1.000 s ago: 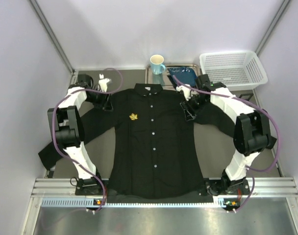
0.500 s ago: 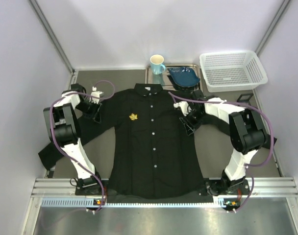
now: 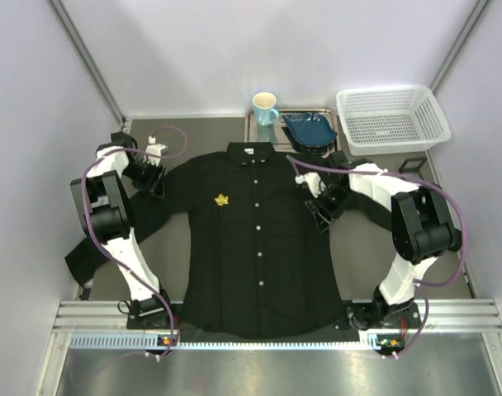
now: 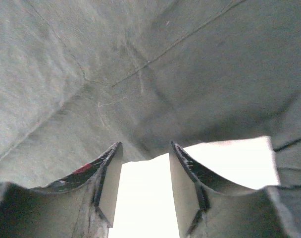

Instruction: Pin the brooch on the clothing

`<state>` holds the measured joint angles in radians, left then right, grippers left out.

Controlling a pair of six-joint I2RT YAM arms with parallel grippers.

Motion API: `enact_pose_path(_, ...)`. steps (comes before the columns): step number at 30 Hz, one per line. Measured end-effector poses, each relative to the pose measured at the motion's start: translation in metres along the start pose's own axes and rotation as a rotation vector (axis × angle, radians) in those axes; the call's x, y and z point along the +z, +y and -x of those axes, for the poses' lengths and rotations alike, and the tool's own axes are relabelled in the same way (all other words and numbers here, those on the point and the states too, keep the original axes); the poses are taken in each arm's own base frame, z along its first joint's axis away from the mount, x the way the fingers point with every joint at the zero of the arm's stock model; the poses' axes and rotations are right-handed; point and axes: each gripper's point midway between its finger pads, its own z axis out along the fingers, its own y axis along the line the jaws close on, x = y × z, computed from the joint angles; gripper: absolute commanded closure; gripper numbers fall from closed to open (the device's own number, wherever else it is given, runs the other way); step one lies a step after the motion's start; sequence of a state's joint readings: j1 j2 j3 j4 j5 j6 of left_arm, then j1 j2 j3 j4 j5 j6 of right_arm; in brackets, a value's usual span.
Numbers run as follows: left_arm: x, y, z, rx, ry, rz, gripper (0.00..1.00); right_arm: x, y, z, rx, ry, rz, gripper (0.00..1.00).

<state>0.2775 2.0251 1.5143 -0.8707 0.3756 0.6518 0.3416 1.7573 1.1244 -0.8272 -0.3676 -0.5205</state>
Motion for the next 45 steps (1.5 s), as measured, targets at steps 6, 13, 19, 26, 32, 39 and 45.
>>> enact_pose_path(6, -0.011, -0.008, 0.045, 0.067, -0.105, -0.014, 0.48, -0.059, -0.032, 0.070, 0.002, -0.192, -0.055, 0.53)
enact_pose_path(13, 0.005, -0.062, 0.095, 0.167, -0.164, -0.078, 0.50, -0.071, -0.085, 0.139, 0.008, -0.313, -0.159, 0.57)
enact_pose_path(19, 0.042, -0.089, 0.100, 0.185, -0.123, -0.132, 0.50, -0.014, -0.108, 0.121, 0.086, -0.195, -0.132, 0.60)
enact_pose_path(26, 0.056, -0.086, 0.087, 0.160, -0.099, -0.142, 0.51, 0.002, -0.109, 0.105, 0.096, -0.156, -0.133, 0.61)
enact_pose_path(32, 0.053, -0.088, 0.073, 0.212, -0.102, -0.124, 0.53, 0.003, -0.095, 0.091, 0.075, -0.163, -0.132, 0.61)
enact_pose_path(39, 0.049, -0.091, 0.059, 0.252, -0.081, -0.120, 0.52, 0.003, -0.080, 0.078, 0.073, -0.142, -0.114, 0.57)
enact_pose_path(45, 0.042, -0.095, 0.061, 0.236, -0.065, -0.149, 0.49, -0.016, -0.086, 0.091, 0.098, -0.171, -0.112, 0.56)
